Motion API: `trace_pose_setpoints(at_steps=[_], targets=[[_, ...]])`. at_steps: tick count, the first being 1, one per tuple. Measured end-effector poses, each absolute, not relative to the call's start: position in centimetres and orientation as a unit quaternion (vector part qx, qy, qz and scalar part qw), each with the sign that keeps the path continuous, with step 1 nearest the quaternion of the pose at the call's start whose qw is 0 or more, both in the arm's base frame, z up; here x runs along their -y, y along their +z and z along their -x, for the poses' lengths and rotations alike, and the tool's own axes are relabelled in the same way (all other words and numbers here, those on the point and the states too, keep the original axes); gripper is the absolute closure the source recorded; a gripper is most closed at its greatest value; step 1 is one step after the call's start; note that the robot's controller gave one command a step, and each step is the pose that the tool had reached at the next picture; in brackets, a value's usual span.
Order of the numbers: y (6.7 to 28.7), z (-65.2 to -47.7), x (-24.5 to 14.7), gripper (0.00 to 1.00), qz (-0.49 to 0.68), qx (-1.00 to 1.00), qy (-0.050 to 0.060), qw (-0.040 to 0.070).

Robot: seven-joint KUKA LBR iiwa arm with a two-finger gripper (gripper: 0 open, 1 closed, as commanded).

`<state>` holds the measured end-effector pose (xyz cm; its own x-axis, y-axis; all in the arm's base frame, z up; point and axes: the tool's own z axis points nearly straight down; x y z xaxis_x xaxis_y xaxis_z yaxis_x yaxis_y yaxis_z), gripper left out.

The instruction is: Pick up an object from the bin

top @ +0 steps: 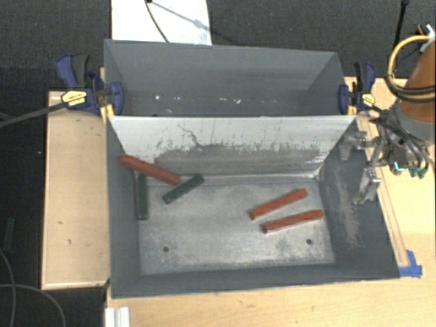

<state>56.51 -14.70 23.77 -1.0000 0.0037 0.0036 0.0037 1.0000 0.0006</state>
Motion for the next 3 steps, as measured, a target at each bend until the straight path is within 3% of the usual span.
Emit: trace_pose_setpoints(at_steps=[1,2,3], targets=[[6.8,-58.5,6.9,0.0,-0.155,0.988,-0.001,0.001],[10.2,-59.3,6.6,0.0,-0.18,0.984,0.001,-0.004],[11.8,-57.3,6.7,0.0,-0.212,0.977,0.0,0.0]])
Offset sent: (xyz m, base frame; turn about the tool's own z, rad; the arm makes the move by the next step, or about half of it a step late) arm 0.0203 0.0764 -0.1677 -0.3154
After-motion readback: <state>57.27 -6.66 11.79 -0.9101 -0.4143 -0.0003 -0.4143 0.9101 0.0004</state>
